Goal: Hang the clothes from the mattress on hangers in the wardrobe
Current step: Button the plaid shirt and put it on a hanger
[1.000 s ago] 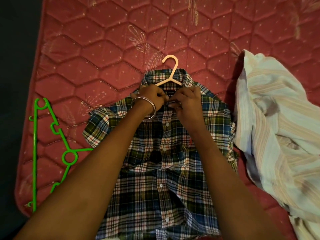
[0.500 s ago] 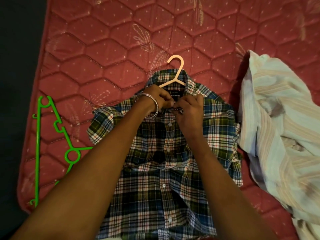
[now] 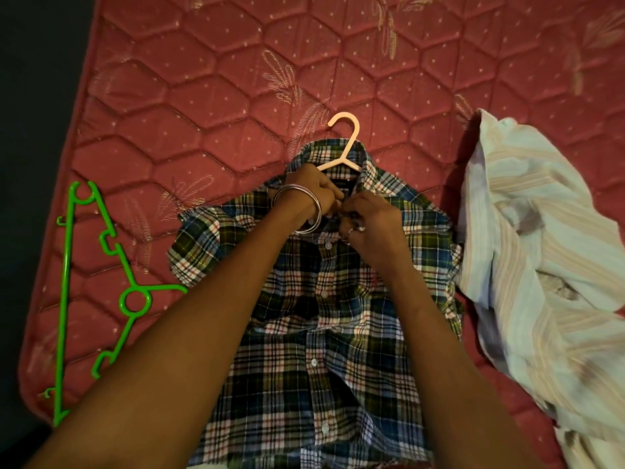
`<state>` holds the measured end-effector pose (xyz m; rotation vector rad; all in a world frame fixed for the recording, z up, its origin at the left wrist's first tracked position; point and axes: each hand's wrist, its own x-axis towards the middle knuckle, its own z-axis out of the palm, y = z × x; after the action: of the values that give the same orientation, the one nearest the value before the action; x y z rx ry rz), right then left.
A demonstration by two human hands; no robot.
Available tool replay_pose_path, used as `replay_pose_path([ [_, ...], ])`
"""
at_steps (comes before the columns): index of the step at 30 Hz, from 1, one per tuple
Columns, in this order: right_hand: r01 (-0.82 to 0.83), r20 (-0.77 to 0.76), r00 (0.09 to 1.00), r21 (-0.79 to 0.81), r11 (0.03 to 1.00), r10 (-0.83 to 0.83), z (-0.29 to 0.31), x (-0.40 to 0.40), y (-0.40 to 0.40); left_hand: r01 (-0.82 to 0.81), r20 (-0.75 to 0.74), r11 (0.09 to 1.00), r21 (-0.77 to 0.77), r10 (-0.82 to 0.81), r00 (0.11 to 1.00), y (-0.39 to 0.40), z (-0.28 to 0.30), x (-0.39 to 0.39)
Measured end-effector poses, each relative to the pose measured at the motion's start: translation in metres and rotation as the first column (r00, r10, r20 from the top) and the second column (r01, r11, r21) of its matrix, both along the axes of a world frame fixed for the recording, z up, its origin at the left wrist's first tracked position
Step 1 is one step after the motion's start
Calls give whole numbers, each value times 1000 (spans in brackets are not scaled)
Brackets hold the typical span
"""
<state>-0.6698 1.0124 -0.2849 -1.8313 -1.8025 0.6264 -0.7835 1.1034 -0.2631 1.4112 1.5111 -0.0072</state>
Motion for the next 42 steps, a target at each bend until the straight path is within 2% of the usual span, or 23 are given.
replay_pose_path([
  [3, 68, 10, 998, 48, 997, -68, 0, -7, 3, -93, 13, 996, -8, 93, 996, -2, -3, -2],
  [7, -37, 77, 996, 9, 999, 37, 2, -8, 6, -182, 39, 980, -77, 186, 982, -4, -6, -8],
  [11, -76, 77, 994, 25, 997, 74, 5, -4, 5, -233, 63, 965, -121, 242, 968, -2, -3, -6],
  [16, -62, 79, 995, 57, 996, 58, 3, -9, 3, -197, 22, 968, -157, 202, 979, 4, -3, -8],
  [21, 5, 71, 997, 124, 992, -14, -1, -10, -3, -82, -47, 987, -139, 76, 996, 9, -7, -10],
  [27, -37, 140, 990, 179, 983, 12, -3, -12, -7, 32, -62, 991, -131, -40, 997, 6, -6, -4],
  [29, -32, 137, 991, 171, 985, 8, -3, -13, -8, 12, -56, 989, -149, -20, 998, 6, -6, -2],
  [32, -25, 116, 993, 134, 991, 10, 1, -12, -6, -124, -74, 977, -172, 112, 991, 7, -7, -1],
  [35, -59, 104, 993, 123, 991, 46, 4, -9, -2, -223, -30, 954, -200, 221, 975, 7, -8, -1],
  [40, -35, 132, 991, 122, 992, 19, 3, -10, 0, -201, 92, 953, -226, 226, 970, 8, 1, -7],
  [42, -22, 122, 993, 124, 992, 7, 2, -9, 0, -135, 101, 977, -163, 153, 983, 5, 1, -9],
])
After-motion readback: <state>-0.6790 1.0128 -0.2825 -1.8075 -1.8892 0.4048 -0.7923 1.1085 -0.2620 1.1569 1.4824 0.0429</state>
